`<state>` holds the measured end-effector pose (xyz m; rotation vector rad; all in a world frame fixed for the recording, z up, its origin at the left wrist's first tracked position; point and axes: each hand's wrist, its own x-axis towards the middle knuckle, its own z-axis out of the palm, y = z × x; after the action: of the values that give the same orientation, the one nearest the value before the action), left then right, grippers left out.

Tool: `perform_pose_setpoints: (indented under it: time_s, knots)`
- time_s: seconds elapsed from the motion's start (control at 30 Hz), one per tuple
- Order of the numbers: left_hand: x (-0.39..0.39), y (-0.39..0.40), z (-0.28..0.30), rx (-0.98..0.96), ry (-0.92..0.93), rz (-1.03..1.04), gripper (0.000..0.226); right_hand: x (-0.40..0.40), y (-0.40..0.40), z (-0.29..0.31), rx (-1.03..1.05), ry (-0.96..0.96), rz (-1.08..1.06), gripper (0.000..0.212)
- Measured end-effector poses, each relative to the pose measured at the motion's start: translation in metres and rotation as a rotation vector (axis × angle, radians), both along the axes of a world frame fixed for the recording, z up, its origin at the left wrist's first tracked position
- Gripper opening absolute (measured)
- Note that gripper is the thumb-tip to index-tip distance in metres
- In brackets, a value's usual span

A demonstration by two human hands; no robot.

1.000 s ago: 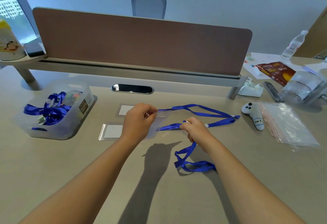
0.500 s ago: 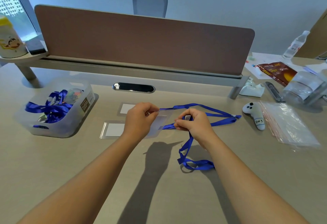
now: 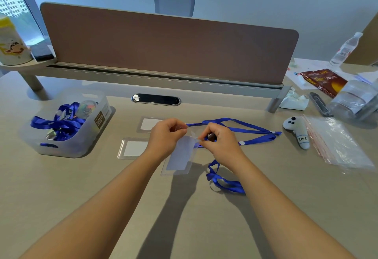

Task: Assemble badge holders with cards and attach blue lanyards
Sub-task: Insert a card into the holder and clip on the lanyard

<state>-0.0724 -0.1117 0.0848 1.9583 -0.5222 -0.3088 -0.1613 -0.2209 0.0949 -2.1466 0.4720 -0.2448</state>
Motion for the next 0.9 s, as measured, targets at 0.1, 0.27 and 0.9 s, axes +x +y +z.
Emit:
perform_pose_setpoints:
  time_s: [0.1,0.27,0.9]
  knots:
    - [0.0,0.0,0.001,-0.004,0.002,-0.003,0.014,0.002,-0.001,-0.001,-0.045,-0.029,-0.032,0.014]
    - [0.0,0.001,0.002,-0.015,0.008,-0.02,0.015,0.005,0.0,0.001,-0.076,-0.078,-0.028,0.007]
    - [0.009,0.005,0.0,-0.036,-0.153,-0.021,0.015,0.014,-0.001,-0.001,-0.109,-0.03,0.025,0.015]
